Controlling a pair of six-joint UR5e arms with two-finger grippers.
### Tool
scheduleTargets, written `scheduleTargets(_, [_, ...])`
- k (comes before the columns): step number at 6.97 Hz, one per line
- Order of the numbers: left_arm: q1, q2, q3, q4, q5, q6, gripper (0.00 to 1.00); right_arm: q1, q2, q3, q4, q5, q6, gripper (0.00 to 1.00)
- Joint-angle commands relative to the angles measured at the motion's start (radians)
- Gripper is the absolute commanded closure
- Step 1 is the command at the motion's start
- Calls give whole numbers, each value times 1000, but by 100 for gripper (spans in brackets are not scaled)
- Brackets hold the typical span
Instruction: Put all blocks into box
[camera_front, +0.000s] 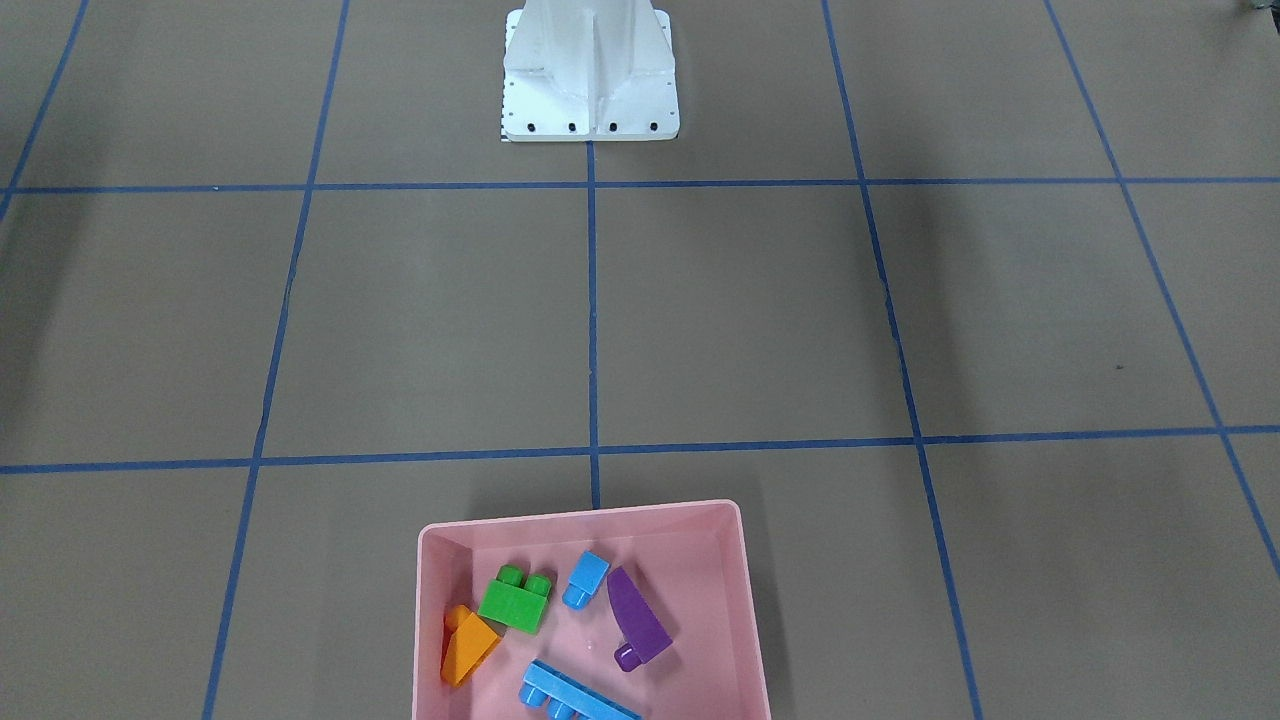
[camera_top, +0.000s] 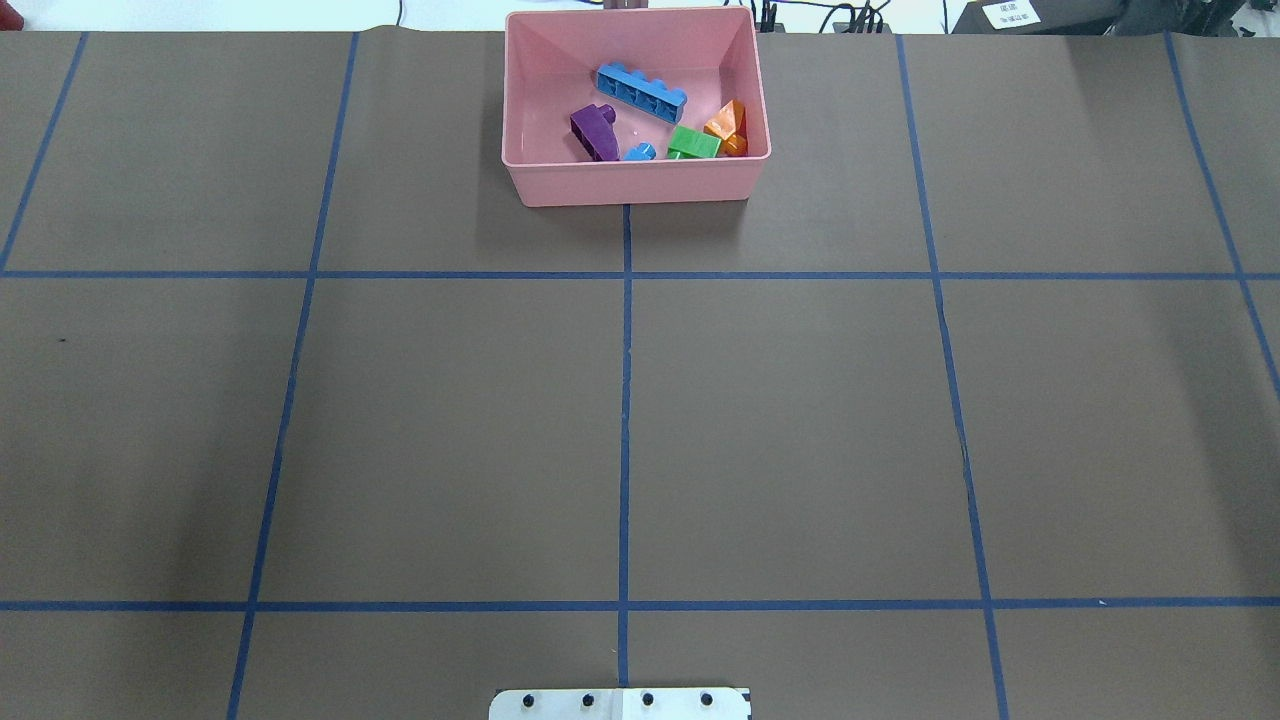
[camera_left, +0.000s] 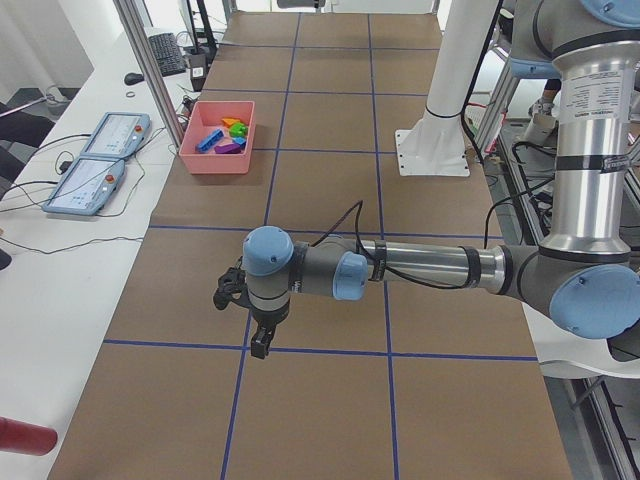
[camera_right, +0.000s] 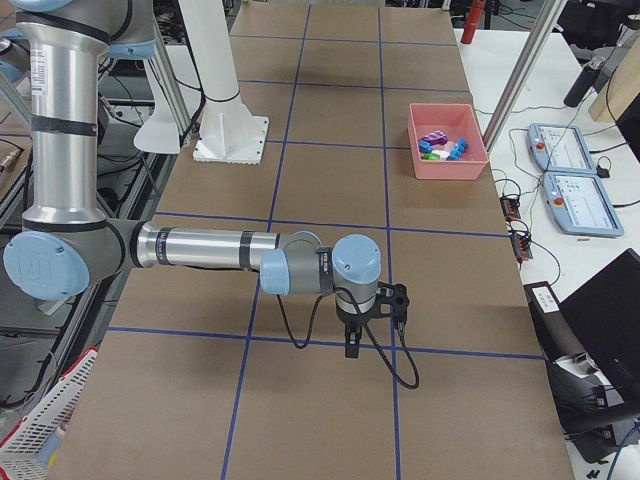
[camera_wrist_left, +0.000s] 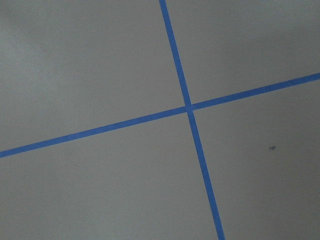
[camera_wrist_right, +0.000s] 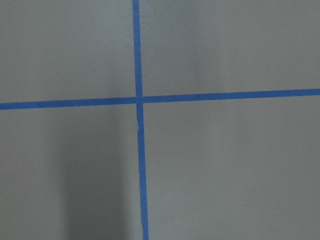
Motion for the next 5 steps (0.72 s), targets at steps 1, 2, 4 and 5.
scheduleTargets(1, [0, -1, -1, 0, -2, -1, 0, 10, -8, 122, -211, 11, -45, 0])
scheduleTargets(2, [2, -1, 0, 0, -2, -1, 0, 12, -25, 126, -187, 34, -45, 0])
scheduleTargets(4, [2, -4, 2, -4, 4, 2, 0, 12, -57, 114, -79, 36, -36, 0])
scheduleTargets(5, [2, -4, 2, -6, 5, 2, 0, 12, -60, 117, -31, 40, -27, 0])
